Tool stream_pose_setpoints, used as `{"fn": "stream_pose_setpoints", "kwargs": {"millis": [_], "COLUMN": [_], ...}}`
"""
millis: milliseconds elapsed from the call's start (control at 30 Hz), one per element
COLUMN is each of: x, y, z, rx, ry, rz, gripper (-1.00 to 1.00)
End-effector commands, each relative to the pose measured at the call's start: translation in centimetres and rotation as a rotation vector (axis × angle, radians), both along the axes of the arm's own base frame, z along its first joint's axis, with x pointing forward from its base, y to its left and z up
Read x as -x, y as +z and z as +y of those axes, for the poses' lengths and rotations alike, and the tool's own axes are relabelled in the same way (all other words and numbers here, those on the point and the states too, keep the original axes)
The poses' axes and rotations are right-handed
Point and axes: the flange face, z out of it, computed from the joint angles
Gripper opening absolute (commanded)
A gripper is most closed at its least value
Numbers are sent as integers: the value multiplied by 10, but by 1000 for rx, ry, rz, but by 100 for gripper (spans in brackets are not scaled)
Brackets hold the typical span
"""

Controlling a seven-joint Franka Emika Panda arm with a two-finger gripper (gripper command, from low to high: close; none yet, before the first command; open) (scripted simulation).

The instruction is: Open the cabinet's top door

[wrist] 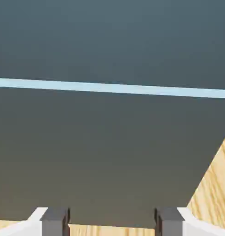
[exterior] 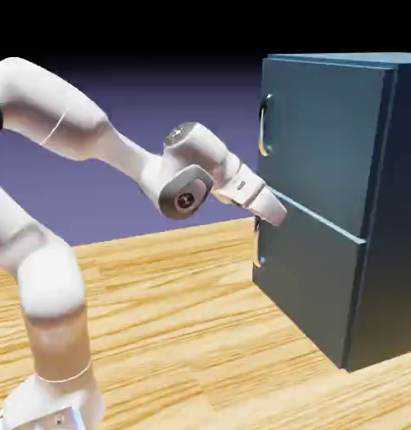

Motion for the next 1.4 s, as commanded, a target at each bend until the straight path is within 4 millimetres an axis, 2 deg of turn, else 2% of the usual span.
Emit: {"fn": "stream_pose_setpoints", "kwargs": {"millis": [0,400,733,900,1067,1367], "x": [-1,7,23,29,32,27], "y": [9,108,164,180,188,181], "z": [-1,-3,21,42,66,120], "rx": [-3,-26,-27,-24,-19,-11], "ry": [-7,-71,-100,-106,-107,-99], "rz": [-23,-290,-486,-569,-639,-728], "gripper": [0,0,0,0,0,0]}}
